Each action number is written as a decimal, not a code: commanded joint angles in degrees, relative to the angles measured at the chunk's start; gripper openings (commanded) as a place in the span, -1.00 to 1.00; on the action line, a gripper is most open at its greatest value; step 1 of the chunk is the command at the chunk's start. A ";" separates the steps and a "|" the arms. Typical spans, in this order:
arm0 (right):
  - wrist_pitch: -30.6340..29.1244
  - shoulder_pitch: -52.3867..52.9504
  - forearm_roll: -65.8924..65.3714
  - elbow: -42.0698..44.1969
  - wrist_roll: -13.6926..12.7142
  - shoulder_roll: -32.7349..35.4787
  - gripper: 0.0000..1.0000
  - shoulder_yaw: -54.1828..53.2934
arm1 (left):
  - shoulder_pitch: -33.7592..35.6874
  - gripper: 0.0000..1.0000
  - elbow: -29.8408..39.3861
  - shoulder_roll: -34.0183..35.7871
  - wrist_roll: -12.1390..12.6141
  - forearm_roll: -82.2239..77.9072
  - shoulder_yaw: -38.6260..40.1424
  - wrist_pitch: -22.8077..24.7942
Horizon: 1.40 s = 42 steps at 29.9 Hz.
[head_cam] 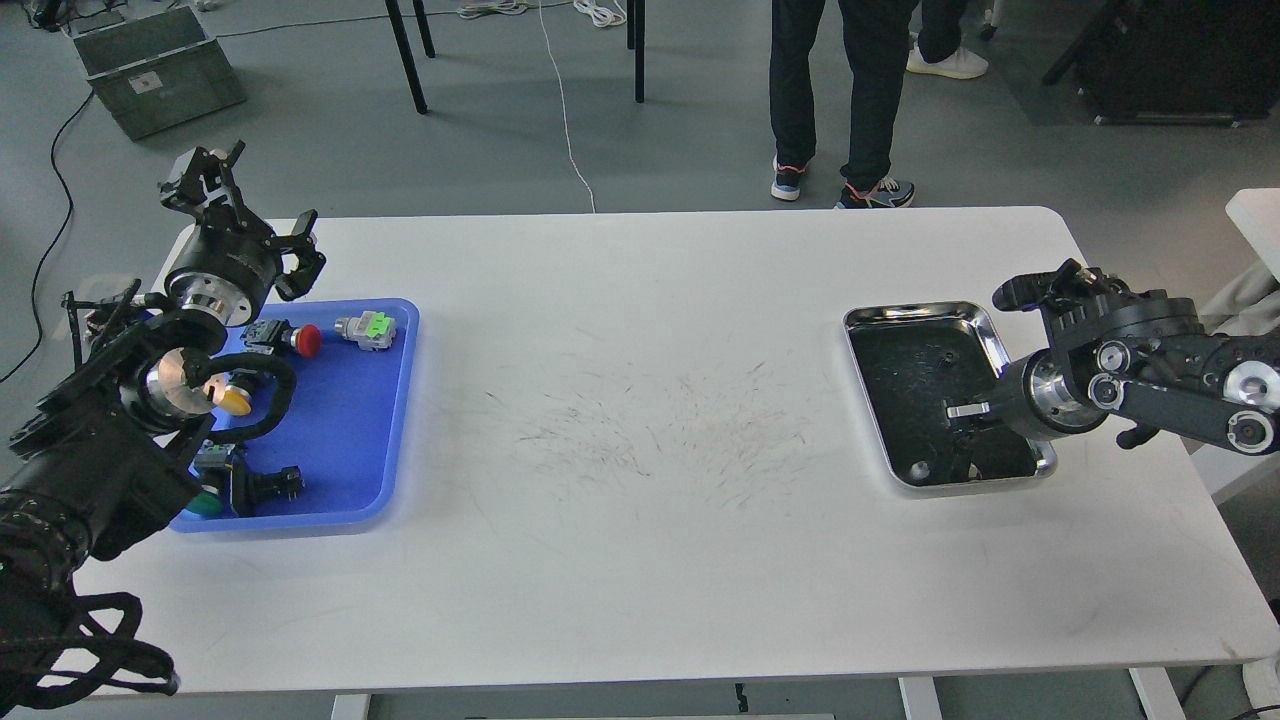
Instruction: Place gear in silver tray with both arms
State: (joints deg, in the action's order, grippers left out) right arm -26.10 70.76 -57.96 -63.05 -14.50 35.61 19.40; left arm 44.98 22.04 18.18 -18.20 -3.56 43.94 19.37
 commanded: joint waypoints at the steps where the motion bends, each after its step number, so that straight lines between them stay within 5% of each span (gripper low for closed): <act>1: -0.10 -0.01 0.13 -0.06 0.00 0.33 0.68 -0.94 | 0.01 0.96 0.02 0.10 0.00 -0.05 -0.08 -0.03; 8: 0.08 -0.01 0.83 -0.06 0.00 1.21 0.84 -6.64 | 0.10 0.96 0.02 0.28 0.09 -0.22 -0.08 -0.12; 16: 2.98 -0.89 6.96 1.87 1.75 4.37 0.84 -25.87 | 1.16 0.96 0.02 0.81 0.09 -0.40 -0.08 -0.30; 26: 4.47 -11.60 57.12 16.28 5.80 1.83 0.87 -54.54 | 5.29 0.96 0.02 3.71 1.59 -0.40 -0.17 -2.14; 34: 0.70 -29.78 82.72 14.98 11.34 -1.07 0.93 -66.93 | 5.38 0.96 1.07 0.90 0.97 0.39 0.70 -2.14; 42: 0.52 -39.30 83.71 9.87 18.10 -4.85 0.98 -71.78 | 4.23 0.96 0.64 -3.84 0.53 1.09 1.23 -2.05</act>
State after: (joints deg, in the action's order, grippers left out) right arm -25.65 32.81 25.72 -52.69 1.14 31.33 -51.82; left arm 49.38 22.80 15.90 -17.41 -3.00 44.87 17.20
